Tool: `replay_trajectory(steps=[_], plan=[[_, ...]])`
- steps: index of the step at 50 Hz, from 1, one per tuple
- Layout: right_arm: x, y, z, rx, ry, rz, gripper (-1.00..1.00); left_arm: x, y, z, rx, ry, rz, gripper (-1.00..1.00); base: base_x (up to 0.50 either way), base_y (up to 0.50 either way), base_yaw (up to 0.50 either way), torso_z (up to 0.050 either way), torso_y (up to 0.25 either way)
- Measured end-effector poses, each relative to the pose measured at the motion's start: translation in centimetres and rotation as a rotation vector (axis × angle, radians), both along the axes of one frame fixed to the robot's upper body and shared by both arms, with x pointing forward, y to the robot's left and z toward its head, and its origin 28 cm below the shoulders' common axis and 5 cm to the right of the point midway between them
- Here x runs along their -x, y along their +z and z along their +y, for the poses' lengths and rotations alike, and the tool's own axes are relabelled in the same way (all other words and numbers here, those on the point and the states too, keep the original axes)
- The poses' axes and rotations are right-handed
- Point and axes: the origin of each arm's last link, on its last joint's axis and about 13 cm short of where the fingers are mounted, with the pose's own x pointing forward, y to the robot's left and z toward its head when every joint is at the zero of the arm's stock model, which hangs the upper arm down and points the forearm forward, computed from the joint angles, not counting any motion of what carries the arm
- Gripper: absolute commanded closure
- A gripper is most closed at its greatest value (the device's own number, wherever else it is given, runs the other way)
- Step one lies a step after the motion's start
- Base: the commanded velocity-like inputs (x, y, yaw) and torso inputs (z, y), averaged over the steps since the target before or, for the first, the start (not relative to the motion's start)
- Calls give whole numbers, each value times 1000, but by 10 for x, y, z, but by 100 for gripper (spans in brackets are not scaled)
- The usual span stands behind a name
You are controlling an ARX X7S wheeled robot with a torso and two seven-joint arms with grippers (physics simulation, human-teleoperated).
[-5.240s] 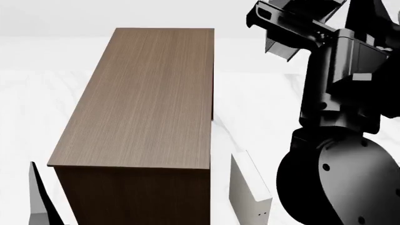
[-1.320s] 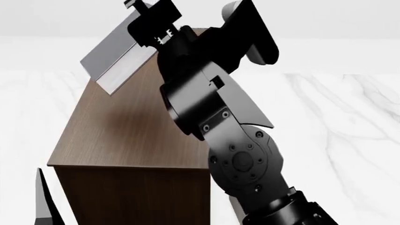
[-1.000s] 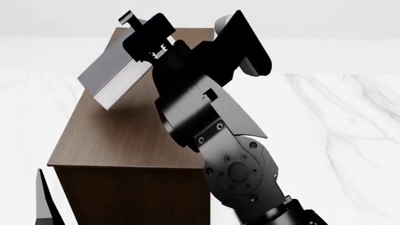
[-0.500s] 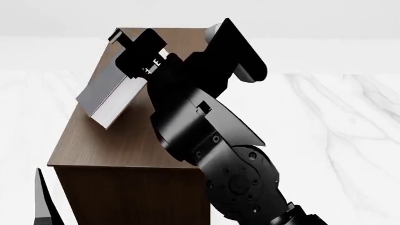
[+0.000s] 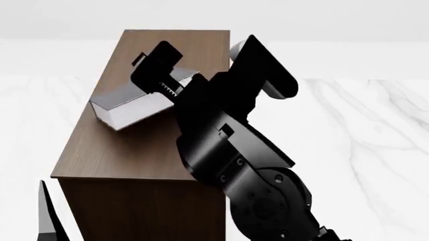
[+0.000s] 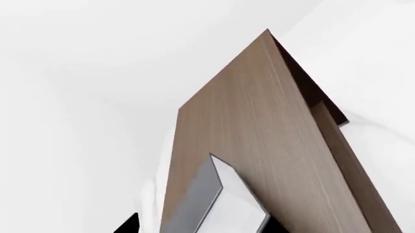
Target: Pick up the book in the middle and place it on the cabinet shelf.
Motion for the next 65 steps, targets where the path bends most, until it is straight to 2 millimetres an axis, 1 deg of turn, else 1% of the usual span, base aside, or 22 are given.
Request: replay_trajectory(steps=[11,16,26,42,50,65], plan=[[-2,-1,-6,29,-23,-26,-100,0,0,0,-1,-1,1,-100,0,0,0,0,1],[-1,2,-10,36,-35,-48,-100,0,0,0,-1,-2,2,-100,0,0,0,0,0],[9,9,-20,43,-45,-93,-100,0,0,-1,-3,-4,3,-100,0,0,0,0,0],[24,11,-36,31,-51,-113,-100,1,1,-1,-2,-3,2,-100,0,0,0,0,0],[35,6,-53,37,-70,-141,-100,0,2,-1,0,2,-3,-100,0,0,0,0,0],[57,-11,-98,91,-189,-214,-100,-1,4,-1,2,9,-10,-100,0,0,0,0,0]])
